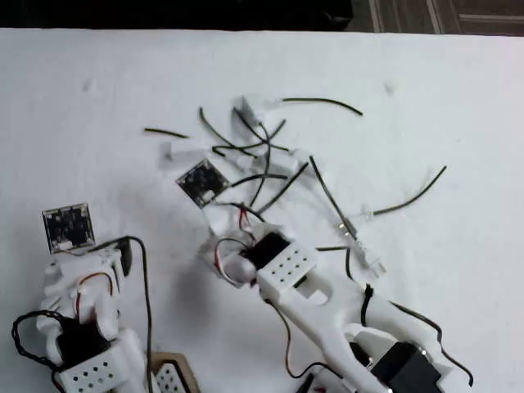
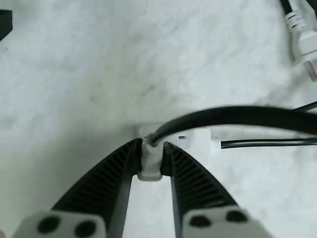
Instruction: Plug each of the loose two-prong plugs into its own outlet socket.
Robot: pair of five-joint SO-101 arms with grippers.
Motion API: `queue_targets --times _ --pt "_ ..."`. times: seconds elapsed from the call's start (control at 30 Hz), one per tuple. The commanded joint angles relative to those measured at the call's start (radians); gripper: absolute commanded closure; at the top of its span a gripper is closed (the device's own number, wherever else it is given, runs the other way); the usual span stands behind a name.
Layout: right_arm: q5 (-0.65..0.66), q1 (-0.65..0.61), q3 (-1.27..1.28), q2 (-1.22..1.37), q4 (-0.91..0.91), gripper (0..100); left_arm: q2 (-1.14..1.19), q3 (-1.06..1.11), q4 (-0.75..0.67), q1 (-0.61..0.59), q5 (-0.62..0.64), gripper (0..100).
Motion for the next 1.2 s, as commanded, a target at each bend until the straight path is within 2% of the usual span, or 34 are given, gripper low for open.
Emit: queue_targets --times 0.0,0.77,1.0,1.17 --pt "-0.006 -0.008 -0.023 -0.021 -0.016 98.1 -0.008 -0.003 -0.02 -0.007 -0.006 70" --pt "0.0 -0.007 -0.043 -0.088 -0.05 98.1 -0.008 -0.003 -0.02 -0.007 -0.006 70" --pt "0.002 -0.005 -0.012 -0.002 -0.124 98.1 -0.008 -0.003 -0.02 -0.007 -0.006 70" --pt "0.002 -0.005 -0.003 0.022 -0.11 98.1 -0.008 -0.003 -0.02 -0.007 -0.006 70"
